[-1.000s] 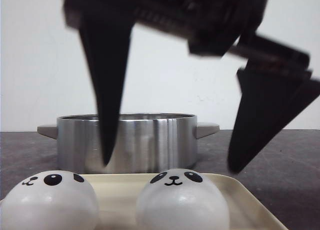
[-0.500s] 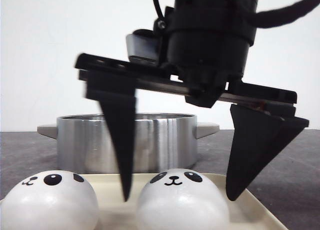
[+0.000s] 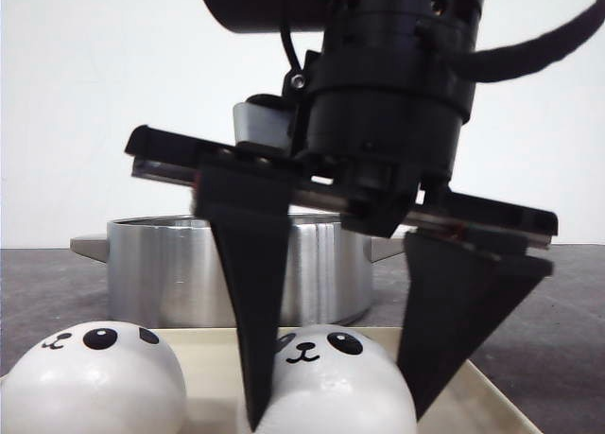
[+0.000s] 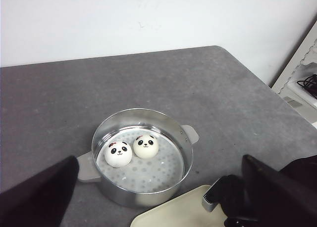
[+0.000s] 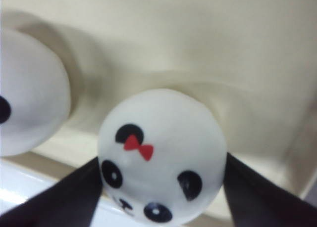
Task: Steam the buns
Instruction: 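Lower the right gripper onto the nearer bow-marked bun on the tray, then lift the bun and place it in the pot, opening the right gripper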
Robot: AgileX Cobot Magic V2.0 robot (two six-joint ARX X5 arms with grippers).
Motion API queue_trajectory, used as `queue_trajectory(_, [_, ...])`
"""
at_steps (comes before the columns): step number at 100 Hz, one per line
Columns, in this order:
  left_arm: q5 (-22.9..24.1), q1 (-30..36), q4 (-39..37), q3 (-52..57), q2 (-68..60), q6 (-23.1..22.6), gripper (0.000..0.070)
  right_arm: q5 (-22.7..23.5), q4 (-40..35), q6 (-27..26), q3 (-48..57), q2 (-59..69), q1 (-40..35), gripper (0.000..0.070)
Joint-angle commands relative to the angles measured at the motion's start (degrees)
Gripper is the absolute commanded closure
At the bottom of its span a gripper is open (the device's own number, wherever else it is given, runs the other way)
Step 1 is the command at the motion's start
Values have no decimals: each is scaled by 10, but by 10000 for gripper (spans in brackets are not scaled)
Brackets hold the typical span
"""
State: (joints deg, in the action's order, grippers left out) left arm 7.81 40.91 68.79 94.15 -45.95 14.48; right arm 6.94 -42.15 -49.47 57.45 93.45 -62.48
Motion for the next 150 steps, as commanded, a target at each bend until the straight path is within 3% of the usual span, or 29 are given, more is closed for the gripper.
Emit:
queue_trajectory(1, [3, 4, -7, 10, -3, -5, 68, -2, -2, 11, 0, 25, -7, 518])
queue_trajectory(5, [3, 4, -7, 10, -3, -5, 68, -15, -2, 19, 0, 25, -8, 700])
queue_trajectory(28, [3, 4, -6, 10, -3, -5, 68, -30, -4, 53, 23, -5, -12, 688])
queue_trajectory(50, [3, 4, -9, 10, -3, -5, 68, -60, -18, 127, 150, -73, -16, 689])
queue_trajectory(62, [4, 4, -13, 10, -4, -5, 68, -71, -44, 180, 235, -74, 12, 690])
queue_trajectory(75, [4, 4, -13, 10, -4, -5, 68, -80, -24, 218, 272, -63, 64, 694])
queue_trajectory(106, [18, 4, -12, 10, -5, -3, 68, 7, 4, 246, 275, 36, 203, 694])
queue_trajectory(125, [24, 4, -10, 10, -5, -3, 68, 38, 10, 249, 275, 105, 223, 694])
queue_trajectory(150, [28, 4, -6, 10, -5, -1, 68, 35, 14, 245, 275, 162, 223, 694])
